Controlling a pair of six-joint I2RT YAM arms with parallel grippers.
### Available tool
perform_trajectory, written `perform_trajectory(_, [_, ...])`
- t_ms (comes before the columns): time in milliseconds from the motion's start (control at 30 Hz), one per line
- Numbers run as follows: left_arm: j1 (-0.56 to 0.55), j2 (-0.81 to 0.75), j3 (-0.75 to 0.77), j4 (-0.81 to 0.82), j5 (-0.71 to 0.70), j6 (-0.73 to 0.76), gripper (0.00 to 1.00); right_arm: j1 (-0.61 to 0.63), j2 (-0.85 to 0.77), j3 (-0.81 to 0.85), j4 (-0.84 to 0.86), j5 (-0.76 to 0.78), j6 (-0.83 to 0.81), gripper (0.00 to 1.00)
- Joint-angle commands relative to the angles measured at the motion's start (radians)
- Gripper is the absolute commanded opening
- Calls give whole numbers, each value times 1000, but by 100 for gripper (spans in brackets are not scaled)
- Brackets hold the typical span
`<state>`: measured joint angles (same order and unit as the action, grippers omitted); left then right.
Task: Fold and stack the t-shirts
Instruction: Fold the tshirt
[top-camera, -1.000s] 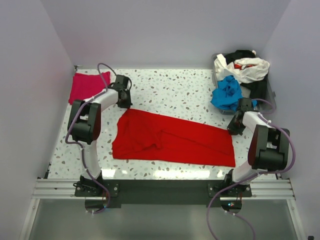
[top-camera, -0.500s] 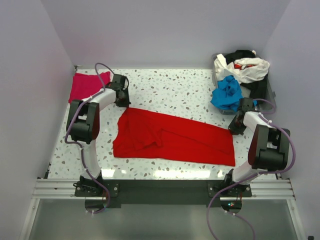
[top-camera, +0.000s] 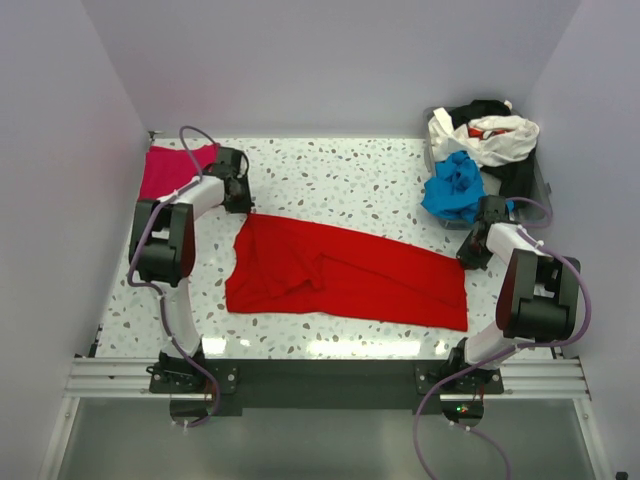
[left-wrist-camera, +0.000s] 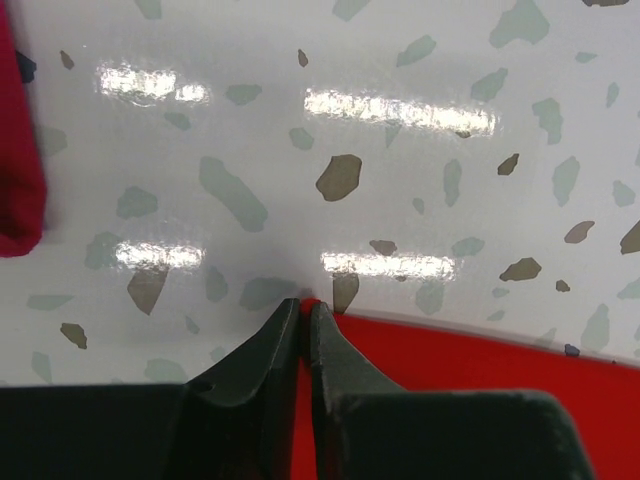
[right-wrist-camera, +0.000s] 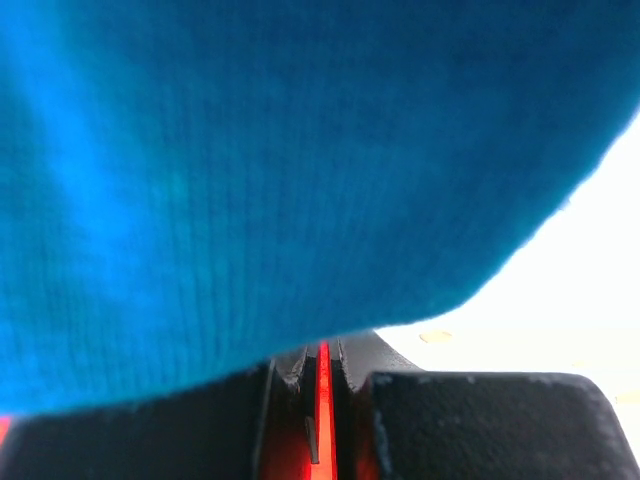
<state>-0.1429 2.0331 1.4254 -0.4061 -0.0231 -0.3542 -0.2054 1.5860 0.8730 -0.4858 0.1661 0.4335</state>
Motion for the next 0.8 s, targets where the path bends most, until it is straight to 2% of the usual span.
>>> perform_trajectory(0, [45,-42,38,33,-93,52,14,-23,46,-5,-14,90,-24,0])
perform_trajectory(267, [51,-65,33,20,-100,57,22,-23,37,-12,-14,84,-30,0])
perform_trajectory(433, [48,-96,38,20,-72,54,22,-23,32,-11,-19,72,-33,0])
perform_trajectory(600, [-10,-145,30,12,-32,27,26,-22,2,6,-42,58,-42,0])
perform_trajectory(667, [-67,-158,24,7,-25,12,27,-23,-26,24,-65,62,-55,17])
perform_trajectory(700, [-87,-168,21,-2,-2,3,29,-23,-35,30,-74,84,-59,34])
perform_trajectory(767, [-147,-183,6,-14,18,-31,29,-23,-76,55,-103,98,-82,45])
